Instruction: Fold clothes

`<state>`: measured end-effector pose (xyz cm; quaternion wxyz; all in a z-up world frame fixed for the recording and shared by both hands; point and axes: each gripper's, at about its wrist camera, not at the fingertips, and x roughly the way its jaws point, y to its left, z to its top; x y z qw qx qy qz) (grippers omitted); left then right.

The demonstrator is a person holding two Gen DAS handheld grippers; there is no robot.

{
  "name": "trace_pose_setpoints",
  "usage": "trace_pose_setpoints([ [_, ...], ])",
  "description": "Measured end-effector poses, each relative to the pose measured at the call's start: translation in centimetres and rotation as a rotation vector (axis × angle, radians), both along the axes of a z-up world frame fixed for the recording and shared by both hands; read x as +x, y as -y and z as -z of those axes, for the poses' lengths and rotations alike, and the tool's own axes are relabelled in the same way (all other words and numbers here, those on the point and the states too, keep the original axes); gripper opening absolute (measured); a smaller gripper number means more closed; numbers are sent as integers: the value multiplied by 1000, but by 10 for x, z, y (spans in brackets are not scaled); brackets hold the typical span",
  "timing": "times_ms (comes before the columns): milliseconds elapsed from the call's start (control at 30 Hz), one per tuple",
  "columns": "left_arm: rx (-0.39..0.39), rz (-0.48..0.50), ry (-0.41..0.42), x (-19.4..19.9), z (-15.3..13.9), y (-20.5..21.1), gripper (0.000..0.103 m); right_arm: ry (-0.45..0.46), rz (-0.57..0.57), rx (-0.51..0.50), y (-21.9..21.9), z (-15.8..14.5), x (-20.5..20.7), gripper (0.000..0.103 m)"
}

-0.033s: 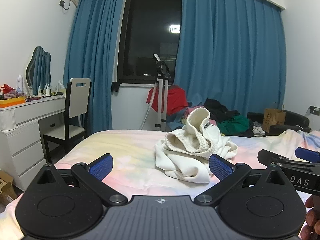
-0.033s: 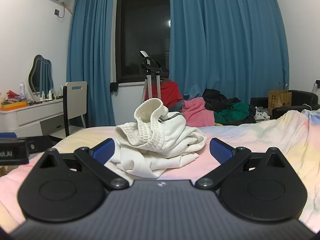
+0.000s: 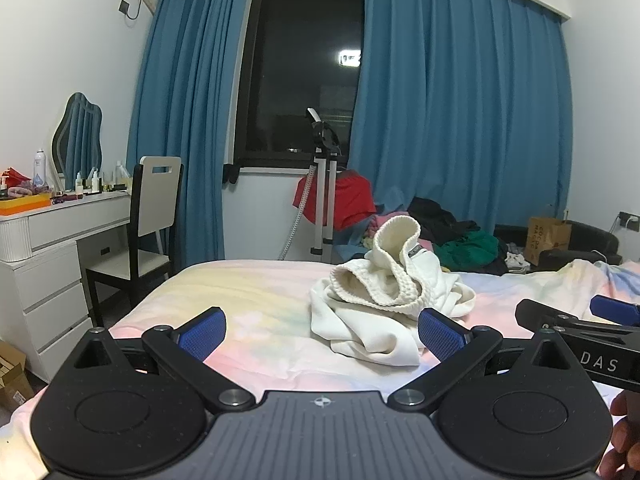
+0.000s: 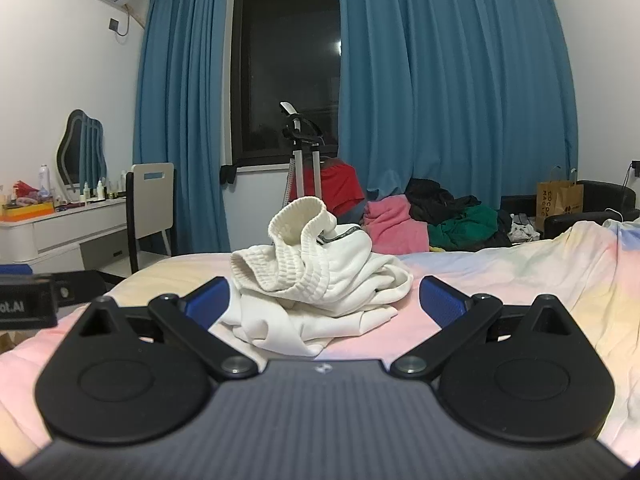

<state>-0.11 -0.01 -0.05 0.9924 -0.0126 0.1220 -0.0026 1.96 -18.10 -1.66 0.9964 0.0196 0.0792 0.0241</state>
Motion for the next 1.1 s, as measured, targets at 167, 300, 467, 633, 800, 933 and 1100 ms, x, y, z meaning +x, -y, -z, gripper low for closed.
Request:
trace_pose_setpoints([
  [167, 3, 1, 11, -3, 1, 0, 103, 5, -9, 4, -4, 0, -1, 103],
  [300, 7, 2, 0, 1, 3, 1, 103, 10, -16, 7, -8, 1, -2, 103],
  [467, 19, -2, -8, 7, 6, 3, 103, 5, -43, 27, -2, 0, -3, 101],
  [633, 21, -2, -12, 7, 8, 4, 103, -12, -35, 34, -2, 1, -2, 90],
  [800, 16, -2, -11, 9, 11, 3, 103, -51, 14, 52, 2, 3, 2, 44],
  [933, 15, 0, -15, 11, 14, 4, 103, -37, 26, 81, 6, 2, 1, 33],
  [1100, 18, 3, -9, 13, 14, 4, 103, -20, -2, 88, 6, 2, 0, 33],
])
